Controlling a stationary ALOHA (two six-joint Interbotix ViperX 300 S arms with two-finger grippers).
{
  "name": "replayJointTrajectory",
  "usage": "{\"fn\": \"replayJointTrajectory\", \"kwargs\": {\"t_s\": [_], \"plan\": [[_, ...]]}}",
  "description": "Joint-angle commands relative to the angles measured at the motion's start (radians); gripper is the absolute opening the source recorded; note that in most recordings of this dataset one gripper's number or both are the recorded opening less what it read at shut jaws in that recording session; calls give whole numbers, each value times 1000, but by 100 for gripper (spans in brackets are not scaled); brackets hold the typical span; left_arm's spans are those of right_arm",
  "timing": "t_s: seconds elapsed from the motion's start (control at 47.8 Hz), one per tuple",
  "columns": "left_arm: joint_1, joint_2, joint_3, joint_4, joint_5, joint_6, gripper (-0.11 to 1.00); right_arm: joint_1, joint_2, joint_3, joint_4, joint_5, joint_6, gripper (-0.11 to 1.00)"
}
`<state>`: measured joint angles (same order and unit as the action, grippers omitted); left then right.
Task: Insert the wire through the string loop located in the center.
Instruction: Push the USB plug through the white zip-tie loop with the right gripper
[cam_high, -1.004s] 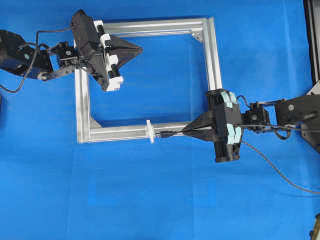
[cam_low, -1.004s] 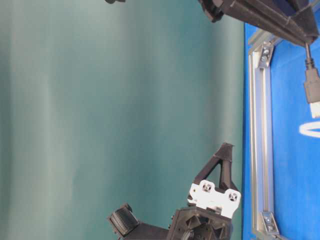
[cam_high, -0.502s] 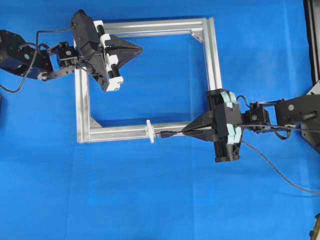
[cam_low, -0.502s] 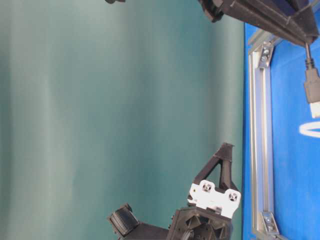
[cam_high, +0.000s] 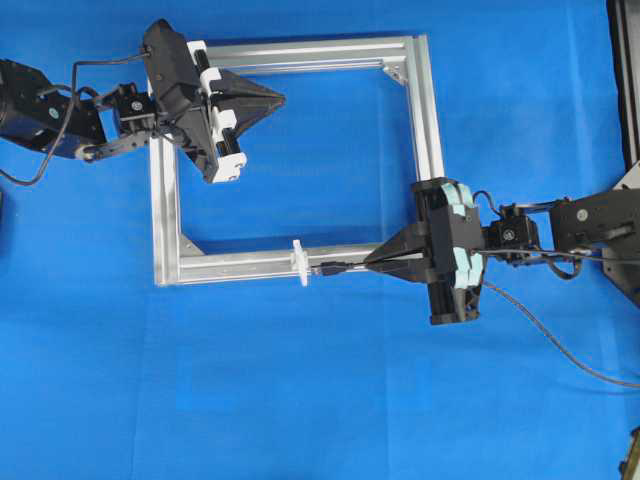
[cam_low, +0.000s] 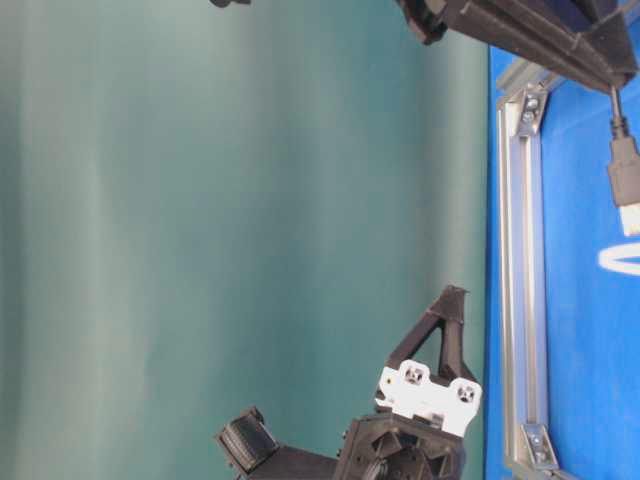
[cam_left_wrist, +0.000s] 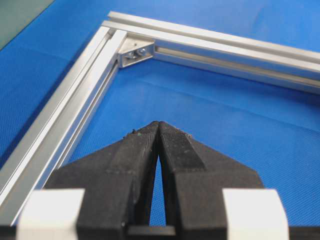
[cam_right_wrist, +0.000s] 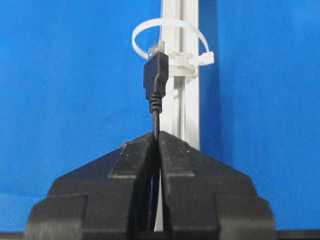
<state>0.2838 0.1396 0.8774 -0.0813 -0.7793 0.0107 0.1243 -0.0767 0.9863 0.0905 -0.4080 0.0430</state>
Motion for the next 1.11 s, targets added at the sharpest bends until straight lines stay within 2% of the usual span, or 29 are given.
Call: {"fn": "replayJointTrajectory", "kwargs": {"t_s": [0.0,0.544,1.088], "plan": [[2,-34,-9,3,-9,0,0,-2,-12,-6,2,-12,2,-2],[2,-34,-12,3,-11,0,0,-2,21,-38,3,-26,2,-2],[2,-34,-14,3,-15,0,0,-26,156,-179,2,-35,2,-2]]}}
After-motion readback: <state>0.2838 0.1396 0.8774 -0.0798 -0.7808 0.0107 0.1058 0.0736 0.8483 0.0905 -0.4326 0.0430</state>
